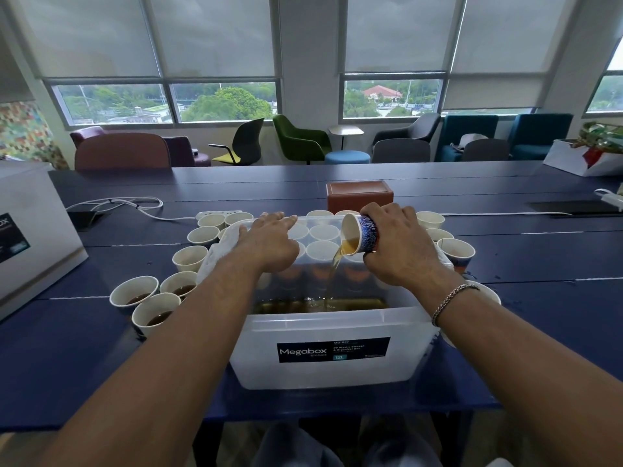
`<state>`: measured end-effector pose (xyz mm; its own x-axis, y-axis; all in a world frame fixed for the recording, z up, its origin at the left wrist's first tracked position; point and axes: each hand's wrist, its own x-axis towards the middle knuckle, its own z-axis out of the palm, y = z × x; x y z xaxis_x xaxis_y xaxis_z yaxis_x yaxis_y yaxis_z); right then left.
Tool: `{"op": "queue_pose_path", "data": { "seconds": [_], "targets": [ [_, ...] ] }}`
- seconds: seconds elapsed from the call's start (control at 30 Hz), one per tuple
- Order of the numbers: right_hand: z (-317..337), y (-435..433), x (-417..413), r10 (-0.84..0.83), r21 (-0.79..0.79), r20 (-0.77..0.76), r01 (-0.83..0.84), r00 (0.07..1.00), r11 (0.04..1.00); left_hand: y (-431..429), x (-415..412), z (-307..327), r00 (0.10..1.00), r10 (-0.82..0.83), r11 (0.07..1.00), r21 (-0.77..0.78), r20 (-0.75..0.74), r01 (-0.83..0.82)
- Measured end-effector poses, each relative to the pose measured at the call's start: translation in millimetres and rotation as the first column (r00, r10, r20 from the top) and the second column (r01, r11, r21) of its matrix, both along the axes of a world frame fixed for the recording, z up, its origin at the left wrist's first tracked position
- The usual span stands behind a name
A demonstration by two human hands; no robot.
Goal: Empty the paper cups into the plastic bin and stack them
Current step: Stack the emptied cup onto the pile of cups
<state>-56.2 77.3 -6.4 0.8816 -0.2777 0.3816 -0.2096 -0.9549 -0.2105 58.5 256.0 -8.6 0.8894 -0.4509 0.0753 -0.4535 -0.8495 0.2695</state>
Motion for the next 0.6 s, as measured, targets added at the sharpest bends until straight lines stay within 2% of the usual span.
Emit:
{"op": "queue_pose_path", "data": {
  "seconds": [0.6],
  "targets": [
    [1.6, 3.1, -2.6, -0.004, -0.075, 0.053, 0.008, 0.999, 0.997, -0.5, 4.6, -2.6, 1.000, -0.015, 1.000, 0.010, -0.003, 0.015]
  ]
}}
